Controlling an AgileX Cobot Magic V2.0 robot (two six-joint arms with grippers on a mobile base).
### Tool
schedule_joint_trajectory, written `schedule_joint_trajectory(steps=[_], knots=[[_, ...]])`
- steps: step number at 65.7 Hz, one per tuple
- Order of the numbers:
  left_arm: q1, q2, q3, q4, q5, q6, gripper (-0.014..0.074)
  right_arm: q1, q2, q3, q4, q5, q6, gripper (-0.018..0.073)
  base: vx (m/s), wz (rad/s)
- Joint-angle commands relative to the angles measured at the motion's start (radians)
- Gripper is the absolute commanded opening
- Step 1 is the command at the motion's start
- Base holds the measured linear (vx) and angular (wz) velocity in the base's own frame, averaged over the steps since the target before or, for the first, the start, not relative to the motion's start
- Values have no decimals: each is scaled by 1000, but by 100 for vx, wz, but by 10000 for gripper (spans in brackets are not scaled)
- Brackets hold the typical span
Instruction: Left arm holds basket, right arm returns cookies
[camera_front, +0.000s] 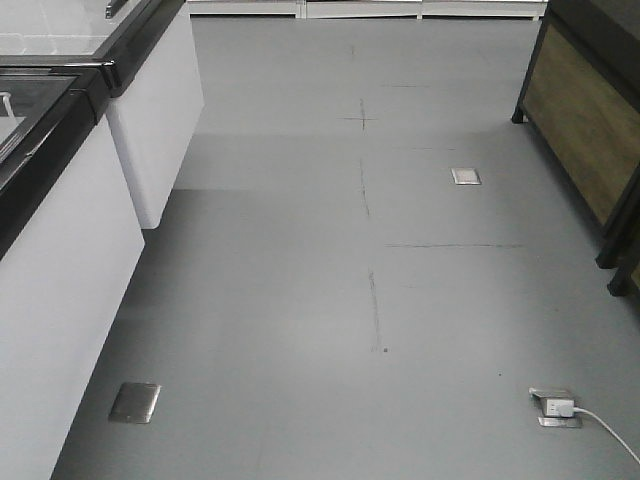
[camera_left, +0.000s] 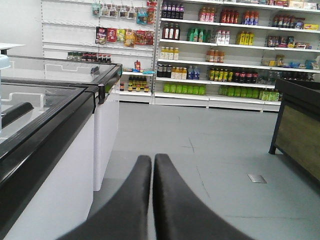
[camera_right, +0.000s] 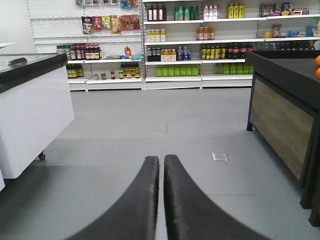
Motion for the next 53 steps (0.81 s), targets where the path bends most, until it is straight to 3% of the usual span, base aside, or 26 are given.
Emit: schedule_joint_trajectory(steps=[1, 27, 36, 53], knots=[[-6, -18, -31, -8, -79, -11, -8, -7, -13, 18, -10, -73, -8, -11, 0, 0], [-6, -18, -31, -8, -83, -11, -7, -7, -13, 18, -10, -72, -8, -11, 0, 0], [-6, -18, -35, 26, -80, 15, -7, -7, -13, 18, -10, -72, -8, -11, 0, 0], [-6, 51, -172, 19, -51, 11, -7, -7, -13, 18, -10, -72, -8, -11, 0, 0]])
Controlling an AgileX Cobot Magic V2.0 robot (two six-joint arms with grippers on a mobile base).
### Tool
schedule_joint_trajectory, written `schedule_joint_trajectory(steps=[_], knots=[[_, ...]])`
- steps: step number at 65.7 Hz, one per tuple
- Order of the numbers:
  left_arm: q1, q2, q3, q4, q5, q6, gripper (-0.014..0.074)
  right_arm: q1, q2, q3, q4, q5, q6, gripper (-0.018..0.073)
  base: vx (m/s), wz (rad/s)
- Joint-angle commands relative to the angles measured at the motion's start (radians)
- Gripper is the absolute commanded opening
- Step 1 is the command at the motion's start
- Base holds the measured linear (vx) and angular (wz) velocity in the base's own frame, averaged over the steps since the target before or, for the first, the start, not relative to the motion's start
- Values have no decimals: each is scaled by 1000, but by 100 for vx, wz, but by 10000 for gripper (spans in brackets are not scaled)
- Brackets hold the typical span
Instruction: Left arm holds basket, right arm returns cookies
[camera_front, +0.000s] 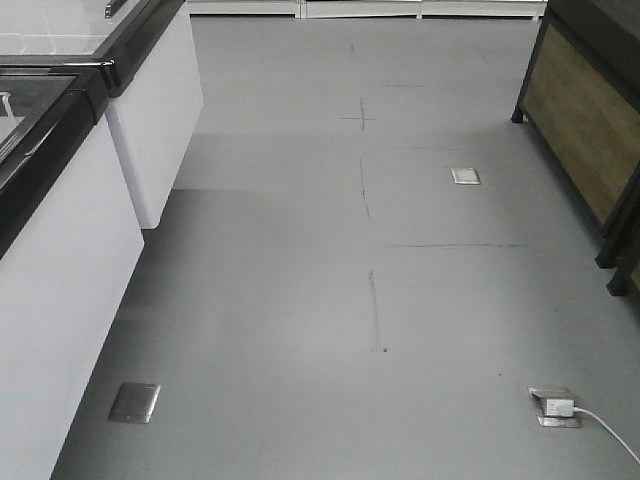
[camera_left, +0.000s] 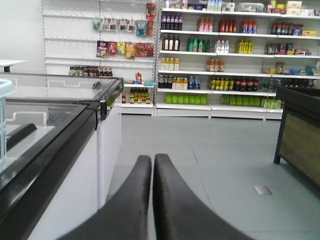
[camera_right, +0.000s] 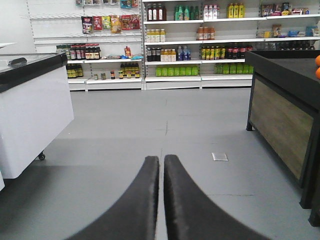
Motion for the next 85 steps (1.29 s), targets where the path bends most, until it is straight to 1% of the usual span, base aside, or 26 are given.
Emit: schedule_joint_trajectory(steps=[1, 6, 16, 22, 25, 34, 43, 68, 78, 85], knots=[[-6, 60, -107, -4, -62, -1, -7, -7, -13, 18, -10, -72, -8, -11, 0, 0], [-6, 146, -193, -4, -6, -5, -6, -7, -13, 18, -10, -72, -8, -11, 0, 0], [-6, 338, -399, -4, 175, -7, -6, -7, -13, 18, -10, -72, -8, -11, 0, 0], [-6, 445, -476, -4, 254, -7, -6, -7, -13, 18, -10, -72, -8, -11, 0, 0], [-6, 482, -499, -4, 272, -7, -6, -7, -13, 18, -10, -72, -8, -11, 0, 0], [-6, 565, -507, -4, 268, -7, -6, -7, -13, 18, -10, -72, -8, -11, 0, 0], [-6, 607, -507, -4, 268, -7, -6, -7, -13, 18, -10, -73, -8, -11, 0, 0], [-6, 606, -508, -4, 256, -7, 8, -7, -13, 18, -10, -73, -8, -11, 0, 0], [-8, 606, -508, -4, 257, -6, 54, -7, -13, 18, -10, -73, -8, -11, 0, 0], [-8, 606, -508, -4, 256, -6, 110, -7, -13, 18, -10, -73, -8, -11, 0, 0]])
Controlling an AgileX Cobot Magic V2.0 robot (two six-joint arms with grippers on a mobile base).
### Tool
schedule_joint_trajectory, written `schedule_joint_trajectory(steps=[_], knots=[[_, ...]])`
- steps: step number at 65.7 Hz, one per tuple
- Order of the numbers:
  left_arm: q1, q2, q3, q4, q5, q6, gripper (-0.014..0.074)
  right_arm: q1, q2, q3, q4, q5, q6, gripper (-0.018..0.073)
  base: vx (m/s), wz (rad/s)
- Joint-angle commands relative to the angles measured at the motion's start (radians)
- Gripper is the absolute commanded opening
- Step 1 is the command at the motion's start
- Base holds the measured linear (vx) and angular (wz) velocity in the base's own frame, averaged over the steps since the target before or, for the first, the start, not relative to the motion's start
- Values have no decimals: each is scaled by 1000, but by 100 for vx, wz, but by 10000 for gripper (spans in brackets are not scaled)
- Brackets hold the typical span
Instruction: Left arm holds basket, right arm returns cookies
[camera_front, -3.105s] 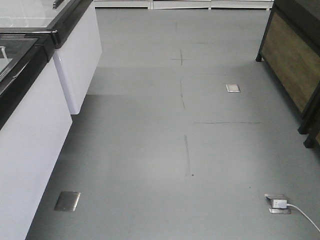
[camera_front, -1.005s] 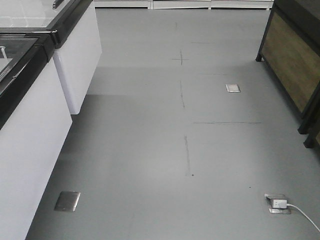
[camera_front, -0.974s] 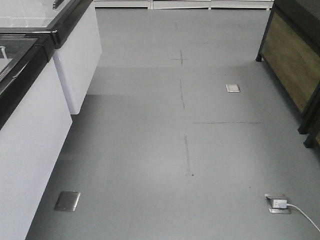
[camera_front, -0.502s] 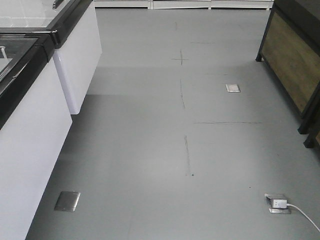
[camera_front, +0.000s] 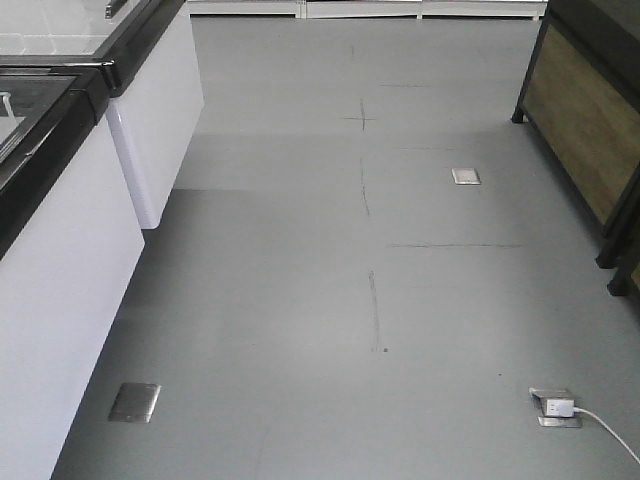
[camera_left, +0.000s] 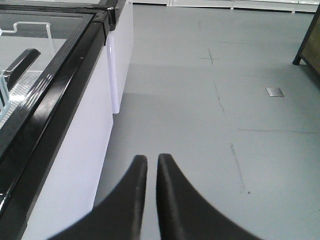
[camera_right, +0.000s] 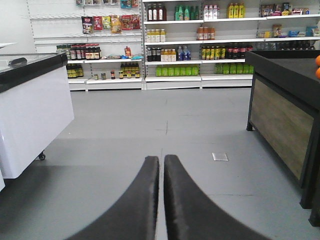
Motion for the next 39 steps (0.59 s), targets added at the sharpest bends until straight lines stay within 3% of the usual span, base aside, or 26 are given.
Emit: schedule_joint_trajectory(steps=[1, 29, 39], knots=[[-8, 4, -36, -4, -78, -5, 118, -7, -13, 18, -10, -73, -8, -11, 0, 0], [-8, 4, -36, -2, -92, 4, 435, -7, -13, 18, -10, -72, -8, -11, 0, 0], [-8, 4, -36, -4, -100, 4, 466, -7, -13, 18, -10, -73, -8, -11, 0, 0]])
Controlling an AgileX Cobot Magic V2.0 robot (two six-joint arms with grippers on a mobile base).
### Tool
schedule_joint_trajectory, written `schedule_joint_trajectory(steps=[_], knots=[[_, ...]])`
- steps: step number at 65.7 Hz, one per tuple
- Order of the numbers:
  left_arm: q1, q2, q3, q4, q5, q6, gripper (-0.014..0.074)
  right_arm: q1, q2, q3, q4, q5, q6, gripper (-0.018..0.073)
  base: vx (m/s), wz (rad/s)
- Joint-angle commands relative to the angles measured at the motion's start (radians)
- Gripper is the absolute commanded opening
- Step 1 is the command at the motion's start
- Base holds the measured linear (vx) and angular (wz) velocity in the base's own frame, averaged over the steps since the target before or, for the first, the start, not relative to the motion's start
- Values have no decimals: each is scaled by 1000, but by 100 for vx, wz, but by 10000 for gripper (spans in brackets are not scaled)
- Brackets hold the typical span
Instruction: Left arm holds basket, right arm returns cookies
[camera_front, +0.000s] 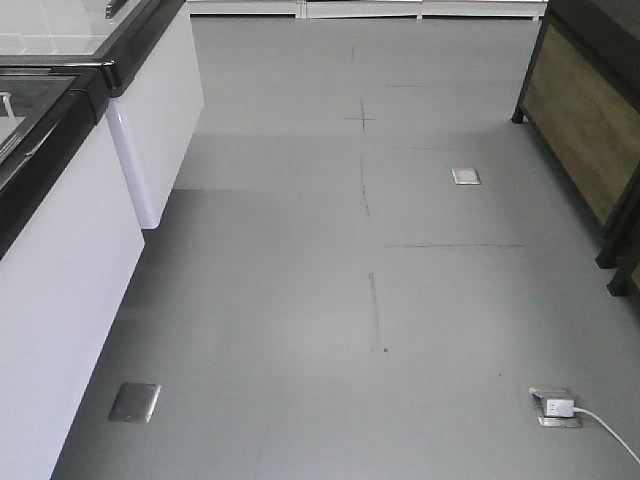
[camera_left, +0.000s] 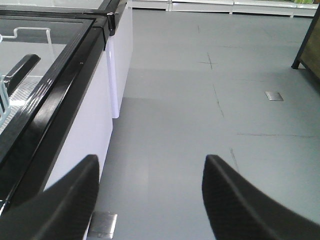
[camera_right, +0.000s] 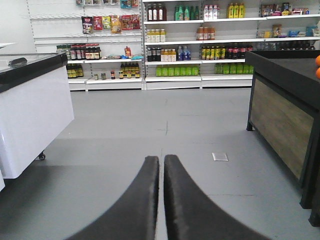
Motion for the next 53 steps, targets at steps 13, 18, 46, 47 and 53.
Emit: schedule_joint_trajectory(steps=[13, 18, 46, 47, 53], knots=[[-6, 18, -68, -20, -5, -61, 465, -7, -13, 18, -10, -73, -8, -11, 0, 0], [-6, 70, -122, -21, 66, -93, 465, -7, -13, 18, -10, -73, -8, -11, 0, 0], [171, 512, -606, -164, 417, -125, 465, -7, -13, 18, -10, -73, -8, -11, 0, 0], [185, 518, -628, -181, 425, -116, 465, -7, -13, 18, -10, -73, -8, -11, 0, 0], [301, 555, -714, -310, 478, -54, 465, -7, -13, 18, -10, -73, -8, -11, 0, 0]])
